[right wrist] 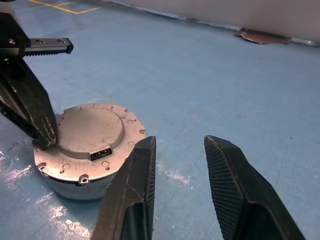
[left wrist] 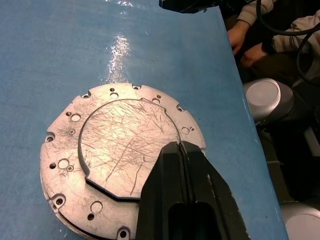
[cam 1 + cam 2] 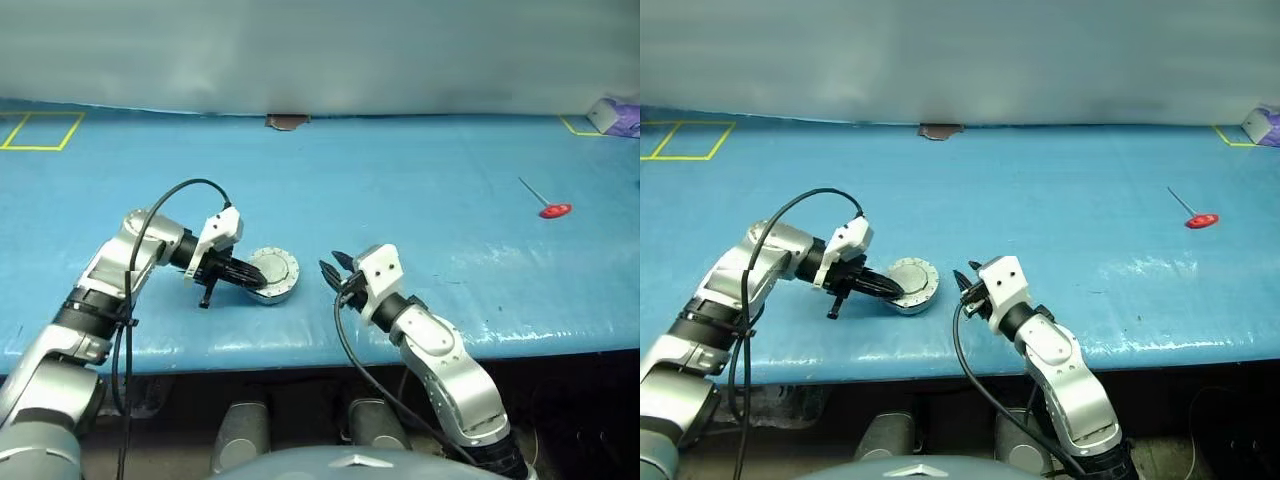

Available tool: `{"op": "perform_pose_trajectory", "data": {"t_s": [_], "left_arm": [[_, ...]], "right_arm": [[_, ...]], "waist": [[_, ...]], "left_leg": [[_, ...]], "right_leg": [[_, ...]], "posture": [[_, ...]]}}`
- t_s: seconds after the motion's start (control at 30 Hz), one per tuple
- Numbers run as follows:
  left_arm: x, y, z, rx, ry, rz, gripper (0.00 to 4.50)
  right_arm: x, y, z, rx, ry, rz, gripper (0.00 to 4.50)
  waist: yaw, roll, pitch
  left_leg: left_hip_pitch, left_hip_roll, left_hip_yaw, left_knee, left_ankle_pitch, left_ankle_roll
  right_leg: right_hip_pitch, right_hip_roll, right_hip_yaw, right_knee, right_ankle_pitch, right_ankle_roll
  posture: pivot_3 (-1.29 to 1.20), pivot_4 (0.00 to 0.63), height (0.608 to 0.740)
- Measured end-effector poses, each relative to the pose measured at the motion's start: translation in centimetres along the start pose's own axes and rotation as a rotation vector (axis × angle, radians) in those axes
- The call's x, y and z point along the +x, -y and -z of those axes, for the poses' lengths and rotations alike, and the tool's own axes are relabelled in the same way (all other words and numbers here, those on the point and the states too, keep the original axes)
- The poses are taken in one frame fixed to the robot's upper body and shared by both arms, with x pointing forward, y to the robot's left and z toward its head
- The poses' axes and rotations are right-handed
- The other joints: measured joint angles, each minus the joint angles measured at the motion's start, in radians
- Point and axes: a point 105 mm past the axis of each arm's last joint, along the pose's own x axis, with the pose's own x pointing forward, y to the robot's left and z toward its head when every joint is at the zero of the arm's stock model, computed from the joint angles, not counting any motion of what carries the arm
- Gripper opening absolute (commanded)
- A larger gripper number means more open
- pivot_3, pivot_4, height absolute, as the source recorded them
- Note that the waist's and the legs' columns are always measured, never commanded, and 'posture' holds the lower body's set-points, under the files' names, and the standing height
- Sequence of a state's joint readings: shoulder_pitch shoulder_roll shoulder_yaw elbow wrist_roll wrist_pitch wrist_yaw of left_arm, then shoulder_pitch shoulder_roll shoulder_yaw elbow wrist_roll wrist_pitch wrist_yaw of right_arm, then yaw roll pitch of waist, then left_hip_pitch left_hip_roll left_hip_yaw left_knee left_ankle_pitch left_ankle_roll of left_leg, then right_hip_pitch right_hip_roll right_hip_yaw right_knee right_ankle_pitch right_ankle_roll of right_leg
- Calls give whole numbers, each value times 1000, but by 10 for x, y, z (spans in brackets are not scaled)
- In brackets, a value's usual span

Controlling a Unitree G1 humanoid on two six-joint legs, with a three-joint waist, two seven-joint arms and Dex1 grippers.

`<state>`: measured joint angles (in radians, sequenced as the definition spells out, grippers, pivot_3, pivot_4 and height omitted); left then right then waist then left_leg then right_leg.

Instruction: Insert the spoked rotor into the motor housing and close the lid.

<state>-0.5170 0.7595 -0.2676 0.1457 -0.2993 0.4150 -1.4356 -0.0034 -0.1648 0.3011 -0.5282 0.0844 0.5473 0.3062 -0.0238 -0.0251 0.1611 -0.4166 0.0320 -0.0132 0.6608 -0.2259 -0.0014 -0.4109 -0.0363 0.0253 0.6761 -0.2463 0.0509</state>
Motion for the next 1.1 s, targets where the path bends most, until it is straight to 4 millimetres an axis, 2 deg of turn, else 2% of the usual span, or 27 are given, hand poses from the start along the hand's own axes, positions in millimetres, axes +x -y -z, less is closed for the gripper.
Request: {"op": "perform_pose_trajectory", "data": {"t_s": [0.07,0.2,0.3,0.43,0.67,0.77,0.9,1.1], "left_arm": [[-4,8,-1,20,57,-51,0],[-5,28,9,19,165,-167,0],[-3,43,16,-12,232,-248,0],[-8,51,18,-9,285,-376,0],[-4,74,37,-97,368,-566,0],[-2,77,47,-123,349,-622,0],[-5,75,47,-97,354,-696,0],[-4,76,50,-115,389,-750,0]], "right_arm": [[6,-4,-5,-6,0,-28,3191],[21,-13,-16,-37,18,-108,4444],[30,-18,-13,-47,-6,-162,4479],[38,-24,-14,-58,-18,-233,4479],[51,-31,0,-50,-96,-352,4479],[55,-35,7,-48,-128,-387,4479],[61,-39,18,-40,-167,-418,4479],[68,-41,20,-40,-170,-433,4479]], "waist": [[0,0,0],[-6,0,0],[-1,0,0],[6,0,0],[0,0,0],[1,1,0],[-1,1,0],[-4,0,0]], "left_leg": [[0,0,0,0,0,0],[3,2,1,-1,0,0],[2,4,4,0,0,0],[4,4,6,0,0,0],[5,4,9,0,0,0],[5,5,9,0,0,0],[5,5,9,0,0,0],[5,5,10,-2,0,0]], "right_leg": [[0,0,0,0,0,-1],[1,0,3,0,0,-1],[1,-1,3,0,2,-5],[2,-1,3,0,2,-5],[0,0,3,-1,3,-6],[0,1,3,-1,3,-6],[0,1,3,-1,3,-6],[-1,2,3,-1,3,-6]], "posture": [[0,150,740],[0,150,740],[0,150,740],[0,150,740],[0,150,740],[0,150,740],[0,150,740],[0,150,740]]}}
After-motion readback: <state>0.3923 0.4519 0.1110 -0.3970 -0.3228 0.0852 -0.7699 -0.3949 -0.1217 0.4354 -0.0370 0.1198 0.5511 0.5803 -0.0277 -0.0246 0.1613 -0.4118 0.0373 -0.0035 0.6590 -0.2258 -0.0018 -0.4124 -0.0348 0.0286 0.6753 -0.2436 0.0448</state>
